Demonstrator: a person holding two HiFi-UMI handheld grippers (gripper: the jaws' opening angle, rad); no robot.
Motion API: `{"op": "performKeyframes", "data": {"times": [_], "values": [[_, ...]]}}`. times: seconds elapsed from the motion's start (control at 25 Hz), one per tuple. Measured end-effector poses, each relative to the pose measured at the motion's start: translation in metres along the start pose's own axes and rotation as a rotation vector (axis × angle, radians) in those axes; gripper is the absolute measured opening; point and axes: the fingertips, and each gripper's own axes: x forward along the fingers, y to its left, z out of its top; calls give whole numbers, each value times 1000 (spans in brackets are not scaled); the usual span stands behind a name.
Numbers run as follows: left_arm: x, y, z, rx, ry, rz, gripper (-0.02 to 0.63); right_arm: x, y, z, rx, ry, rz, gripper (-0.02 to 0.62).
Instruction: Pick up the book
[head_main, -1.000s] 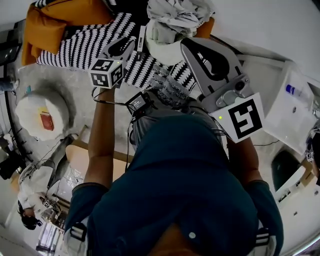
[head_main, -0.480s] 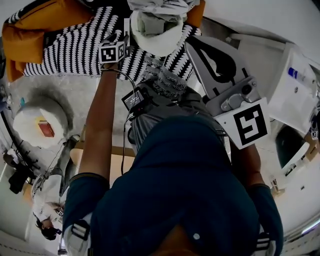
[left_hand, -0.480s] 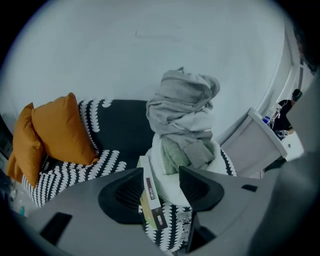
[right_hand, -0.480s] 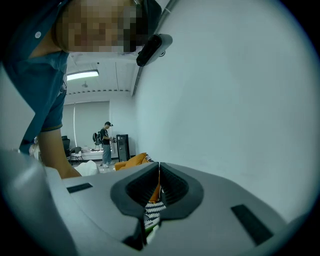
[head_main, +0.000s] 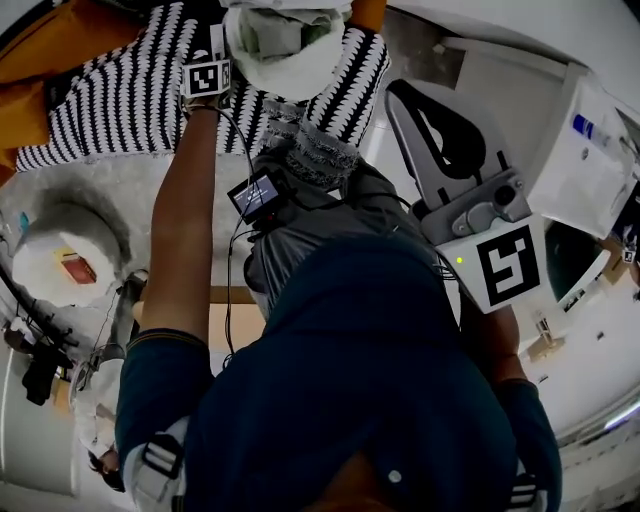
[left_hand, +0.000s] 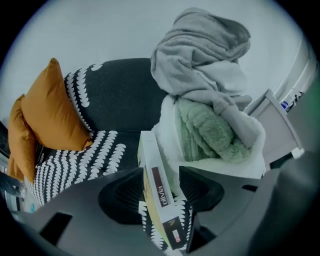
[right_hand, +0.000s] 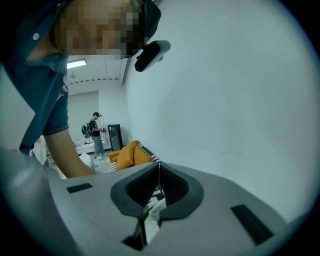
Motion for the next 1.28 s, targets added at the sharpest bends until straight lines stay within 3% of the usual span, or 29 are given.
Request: {"op": "performKeyframes", "data": {"times": [0.32, 0.84, 0.92, 1.12, 1.28], "values": [[34, 5, -18, 24, 85, 42, 206, 1, -7, -23, 20, 48, -24, 14], [56, 28, -31, 21, 118, 80, 193, -1, -4, -42, 10, 104, -31, 14], [53, 40, -37, -12, 131, 96, 173, -2, -2, -44, 6, 111, -28, 14], [40, 58, -51, -132, 131, 51, 137, -1, 5, -43, 4, 108, -13, 14], [13, 59, -53, -151, 55, 32, 132, -1, 12, -33, -1, 79, 11, 14]]}}
